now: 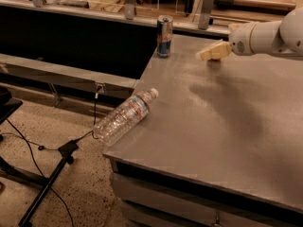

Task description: Move orange near water bottle

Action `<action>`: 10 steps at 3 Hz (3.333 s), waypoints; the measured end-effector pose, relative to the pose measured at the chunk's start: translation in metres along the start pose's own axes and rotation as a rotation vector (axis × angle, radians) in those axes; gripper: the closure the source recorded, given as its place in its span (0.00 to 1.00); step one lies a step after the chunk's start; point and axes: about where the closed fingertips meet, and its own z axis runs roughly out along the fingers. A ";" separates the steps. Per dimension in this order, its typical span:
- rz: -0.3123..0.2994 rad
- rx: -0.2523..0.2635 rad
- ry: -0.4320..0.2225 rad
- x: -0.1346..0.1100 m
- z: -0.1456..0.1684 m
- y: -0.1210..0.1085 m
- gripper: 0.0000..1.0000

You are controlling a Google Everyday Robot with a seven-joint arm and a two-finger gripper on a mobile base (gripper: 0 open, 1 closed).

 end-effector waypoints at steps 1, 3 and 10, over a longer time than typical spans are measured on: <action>0.030 0.001 0.005 0.011 0.010 -0.007 0.00; 0.129 -0.006 -0.014 0.034 0.020 -0.020 0.21; 0.100 -0.285 -0.055 0.006 -0.110 0.058 1.00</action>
Offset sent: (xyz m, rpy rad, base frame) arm 0.0239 -0.0250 -0.0365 0.0966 0.0647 -0.0632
